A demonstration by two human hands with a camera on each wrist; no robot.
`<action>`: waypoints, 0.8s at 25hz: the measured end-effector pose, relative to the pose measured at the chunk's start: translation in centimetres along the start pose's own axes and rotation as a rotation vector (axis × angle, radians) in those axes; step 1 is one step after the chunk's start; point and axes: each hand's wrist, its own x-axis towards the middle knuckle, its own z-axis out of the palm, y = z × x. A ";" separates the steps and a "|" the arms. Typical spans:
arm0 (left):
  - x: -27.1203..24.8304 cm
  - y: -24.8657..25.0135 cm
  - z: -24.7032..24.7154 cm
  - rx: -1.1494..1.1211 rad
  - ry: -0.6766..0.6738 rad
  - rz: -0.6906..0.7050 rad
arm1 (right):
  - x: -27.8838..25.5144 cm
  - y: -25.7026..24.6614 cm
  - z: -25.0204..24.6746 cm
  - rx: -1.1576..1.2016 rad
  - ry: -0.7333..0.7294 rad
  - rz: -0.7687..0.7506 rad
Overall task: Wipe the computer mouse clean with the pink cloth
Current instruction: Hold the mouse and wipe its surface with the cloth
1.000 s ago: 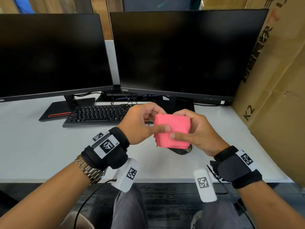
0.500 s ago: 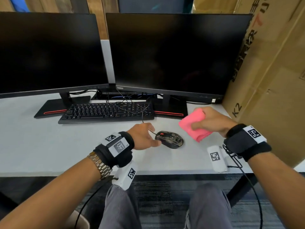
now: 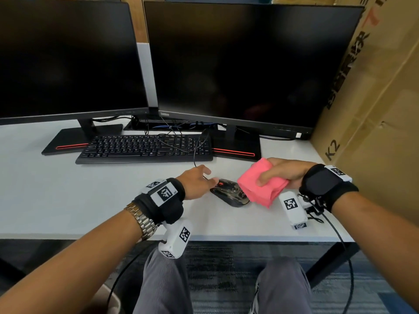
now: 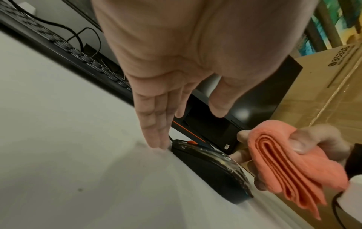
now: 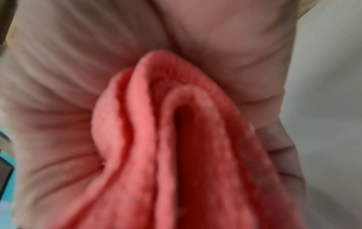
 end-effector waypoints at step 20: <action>-5.4 -0.9 -2.5 0.219 0.080 0.226 | 0.8 -1.5 3.7 -0.275 0.204 -0.342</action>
